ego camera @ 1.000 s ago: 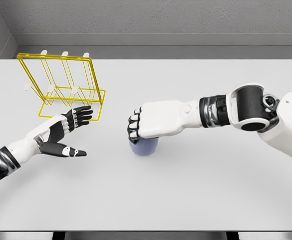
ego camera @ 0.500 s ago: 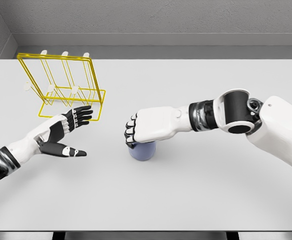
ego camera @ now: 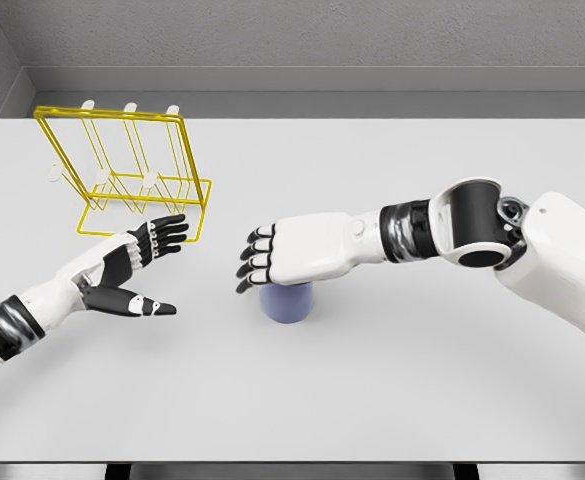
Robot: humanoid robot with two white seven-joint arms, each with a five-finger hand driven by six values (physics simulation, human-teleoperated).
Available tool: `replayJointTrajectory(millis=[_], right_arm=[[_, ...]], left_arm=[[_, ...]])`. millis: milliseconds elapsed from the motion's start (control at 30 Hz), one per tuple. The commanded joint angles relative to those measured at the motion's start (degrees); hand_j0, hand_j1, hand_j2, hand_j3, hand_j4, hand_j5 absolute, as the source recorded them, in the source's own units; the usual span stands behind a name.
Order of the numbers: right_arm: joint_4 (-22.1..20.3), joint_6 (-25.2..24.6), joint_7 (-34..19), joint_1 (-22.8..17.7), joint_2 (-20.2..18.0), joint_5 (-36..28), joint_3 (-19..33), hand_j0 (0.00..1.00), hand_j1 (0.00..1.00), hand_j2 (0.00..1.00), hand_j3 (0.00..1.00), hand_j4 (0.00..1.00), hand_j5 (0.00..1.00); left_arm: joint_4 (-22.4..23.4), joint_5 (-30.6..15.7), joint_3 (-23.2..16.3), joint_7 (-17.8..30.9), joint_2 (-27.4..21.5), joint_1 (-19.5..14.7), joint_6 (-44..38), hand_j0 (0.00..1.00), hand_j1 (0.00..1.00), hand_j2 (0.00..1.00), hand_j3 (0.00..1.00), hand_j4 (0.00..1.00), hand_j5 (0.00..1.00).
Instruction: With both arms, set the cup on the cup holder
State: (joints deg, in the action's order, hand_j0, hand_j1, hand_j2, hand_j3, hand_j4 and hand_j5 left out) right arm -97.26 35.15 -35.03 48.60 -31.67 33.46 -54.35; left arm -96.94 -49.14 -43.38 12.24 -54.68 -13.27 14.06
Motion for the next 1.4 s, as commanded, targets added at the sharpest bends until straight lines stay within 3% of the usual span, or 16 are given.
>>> replayJointTrajectory(millis=[0,200,300,500,533,567,667,700,767,867,933,1133,1233,1367], right_arm=[[-0.21,-0.15,0.03,0.00,-0.23,-0.24,0.12,1.00,1.00,1.00,1.00,1.00,1.00],[-0.39,-0.15,0.03,0.62,-1.55,-0.59,0.56,1.00,1.00,1.00,1.00,1.00,1.00],[-3.55,-0.15,0.03,0.62,-3.65,-0.94,5.65,1.00,1.00,1.00,1.00,1.00,1.00],[-3.91,-0.15,0.03,0.70,-5.85,-1.91,8.82,1.00,1.00,1.00,1.00,1.00,1.00],[-3.91,-0.15,0.03,0.53,-6.29,-1.91,11.80,1.00,1.00,1.00,1.00,1.00,1.00],[-3.91,-0.15,0.03,0.26,-7.61,-2.25,13.92,1.00,1.00,1.00,1.00,1.00,1.00],[-3.47,-0.15,0.03,-1.67,-18.86,-13.85,21.21,1.00,1.00,1.00,1.00,1.00,1.00],[-3.38,-0.15,0.03,-2.28,-20.88,-15.79,22.71,1.00,1.00,1.00,1.00,1.00,1.00],[-2.76,-0.15,0.03,-7.11,-21.76,-18.43,26.31,1.00,1.00,1.00,1.00,1.00,1.00],[-1.27,-0.15,0.03,-21.08,-18.42,-18.60,39.93,1.00,1.00,1.00,1.00,1.00,1.00],[-1.36,-0.15,0.03,-25.75,-17.98,-21.41,43.89,1.00,1.00,1.00,1.00,1.00,1.00],[-1.01,-0.15,0.03,-33.92,-14.73,-23.09,49.69,1.00,1.00,1.00,1.00,1.00,1.00],[-1.70,-0.15,0.03,-36.03,-13.15,-23.97,54.17,1.00,1.00,1.00,1.00,1.00,1.00],[-1.27,-0.15,0.03,-36.47,-13.15,-23.88,54.97,1.00,1.00,1.00,1.00,1.00,1.00]], left_arm=[[0.17,-0.17,-0.13,0.06,0.45,0.00,0.00,1.00,1.00,1.00,1.00,1.00,1.00],[2.28,1.06,-0.48,-0.02,2.39,-0.18,0.00,1.00,1.00,1.00,1.00,1.00,1.00],[3.16,2.20,-0.48,-0.02,4.14,-0.44,-0.09,1.00,1.00,1.00,1.00,1.00,1.00],[4.57,3.26,-1.18,-0.02,6.34,-0.97,-0.17,1.00,1.00,1.00,1.00,1.00,1.00],[4.57,3.96,-1.36,-0.02,6.69,-0.97,-0.17,1.00,1.00,1.00,1.00,1.00,1.00],[4.57,4.49,-1.71,-0.02,7.22,-1.05,-0.17,1.00,1.00,1.00,1.00,1.00,1.00],[4.66,6.07,-3.21,-0.02,8.63,-2.11,-0.26,1.00,1.00,1.00,1.00,1.00,1.00],[4.66,6.07,-3.82,-0.11,9.33,-2.63,-0.26,1.00,1.00,1.00,1.00,1.00,1.00],[4.66,6.95,-4.70,-0.20,10.30,-3.69,-1.75,1.00,1.00,1.00,1.00,1.00,1.00],[5.45,7.30,-5.23,-0.29,12.41,-5.18,-3.16,1.00,1.00,1.00,1.00,1.00,1.00],[5.80,7.39,-5.49,-0.29,13.46,-5.98,-4.04,1.00,1.00,1.00,1.00,1.00,1.00],[8.88,7.83,-7.25,-0.29,15.92,-8.96,-4.04,1.00,1.00,1.00,1.00,1.00,1.00],[9.31,7.83,-8.57,-0.29,16.71,-10.19,-4.13,1.00,1.00,1.00,1.00,1.00,1.00],[9.84,7.83,-9.18,-0.29,18.29,-11.51,-5.54,1.00,1.00,1.00,1.00,1.00,1.00]])
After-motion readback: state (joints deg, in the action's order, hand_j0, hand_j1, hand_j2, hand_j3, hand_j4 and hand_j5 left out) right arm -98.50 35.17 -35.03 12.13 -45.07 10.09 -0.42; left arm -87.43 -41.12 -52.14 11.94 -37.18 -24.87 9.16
